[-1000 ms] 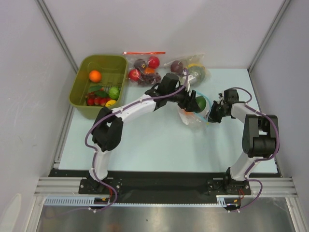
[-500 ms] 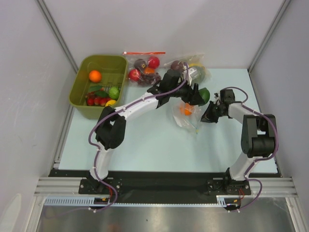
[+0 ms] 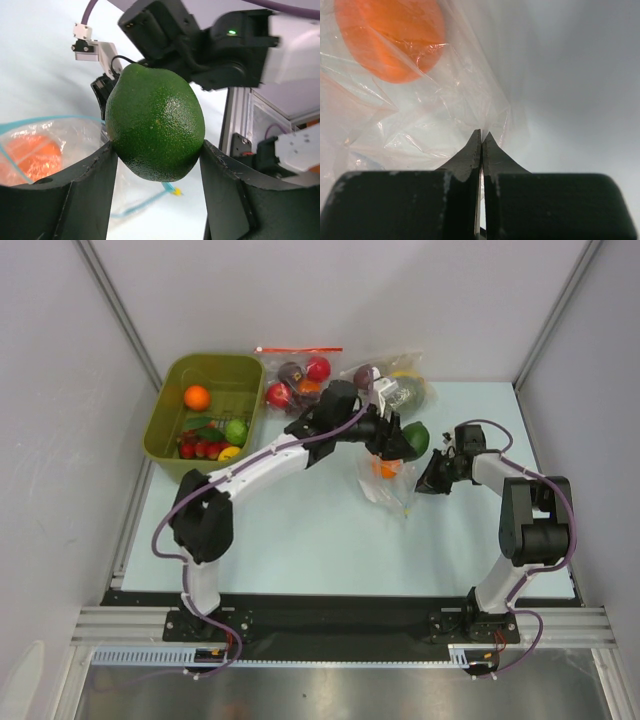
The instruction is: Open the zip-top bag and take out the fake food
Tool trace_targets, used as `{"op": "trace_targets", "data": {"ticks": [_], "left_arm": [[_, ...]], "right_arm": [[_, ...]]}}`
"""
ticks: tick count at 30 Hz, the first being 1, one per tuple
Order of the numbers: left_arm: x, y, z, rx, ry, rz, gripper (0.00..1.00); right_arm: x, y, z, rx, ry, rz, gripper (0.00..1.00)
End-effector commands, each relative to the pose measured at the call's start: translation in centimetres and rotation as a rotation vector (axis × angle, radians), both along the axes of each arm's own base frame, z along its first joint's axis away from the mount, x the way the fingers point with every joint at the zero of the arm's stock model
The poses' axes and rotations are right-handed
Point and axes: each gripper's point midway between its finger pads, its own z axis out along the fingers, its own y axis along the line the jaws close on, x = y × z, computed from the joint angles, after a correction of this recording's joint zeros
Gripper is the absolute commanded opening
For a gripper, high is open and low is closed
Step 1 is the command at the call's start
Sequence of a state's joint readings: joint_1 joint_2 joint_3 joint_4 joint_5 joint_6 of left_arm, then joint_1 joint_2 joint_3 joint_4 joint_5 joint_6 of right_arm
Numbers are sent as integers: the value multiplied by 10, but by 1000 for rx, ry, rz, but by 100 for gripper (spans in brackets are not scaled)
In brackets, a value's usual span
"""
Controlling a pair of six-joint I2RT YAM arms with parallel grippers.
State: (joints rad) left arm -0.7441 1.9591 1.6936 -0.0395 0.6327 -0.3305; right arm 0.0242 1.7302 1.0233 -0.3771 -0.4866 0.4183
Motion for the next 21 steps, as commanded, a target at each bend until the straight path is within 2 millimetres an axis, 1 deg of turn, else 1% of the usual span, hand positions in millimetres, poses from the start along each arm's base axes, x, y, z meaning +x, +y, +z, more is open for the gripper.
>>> {"op": "trace_targets", "data": {"ticks": [1,2,3,4,5,6,7,8,10,11,13,14,15,16,17,19,20,21], "left_arm": [[-18,29,59,-57,-109,-14,0],[-17,38,54,-41,-95,-2,0],[-17,45,57,-41,-98,9,0],[-20,56,71,-56,-119,30,0],[-12,70,65,-42,-109,68,0],[-9,81,67,-36,-112,94,0],[-1,94,70,-26,-122,145,0],[11,119,76,-21,-137,217,0],[24,151,80,-2,-143,309,0],[38,184,85,3,-161,402,0],[52,218,85,23,-170,502,0],[68,253,85,48,-174,614,0],[76,271,84,71,-171,673,0],[81,289,75,109,-138,731,0],[96,322,76,136,-135,851,0],[104,353,67,182,-96,961,0],[109,375,65,196,-86,1027,0],[114,391,57,216,-61,1090,0]], "right_arm": [[7,-1,7,-4,-31,11,0],[7,-1,7,-4,-31,11,0],[8,-1,7,-4,-31,11,0],[7,-1,6,-4,-26,8,0],[7,-1,6,-5,-28,9,0],[7,-1,7,-1,-27,10,0],[8,-1,8,-1,-32,10,0],[8,0,8,0,-29,10,0],[10,0,12,1,-37,9,0],[10,0,14,2,-42,10,0],[11,0,17,2,-46,11,0],[12,0,19,0,-52,12,0],[12,0,20,1,-55,13,0],[13,1,22,2,-56,16,0],[12,1,23,3,-57,15,0],[14,0,25,2,-65,14,0],[13,0,26,3,-65,15,0],[13,0,27,4,-65,14,0]]}}
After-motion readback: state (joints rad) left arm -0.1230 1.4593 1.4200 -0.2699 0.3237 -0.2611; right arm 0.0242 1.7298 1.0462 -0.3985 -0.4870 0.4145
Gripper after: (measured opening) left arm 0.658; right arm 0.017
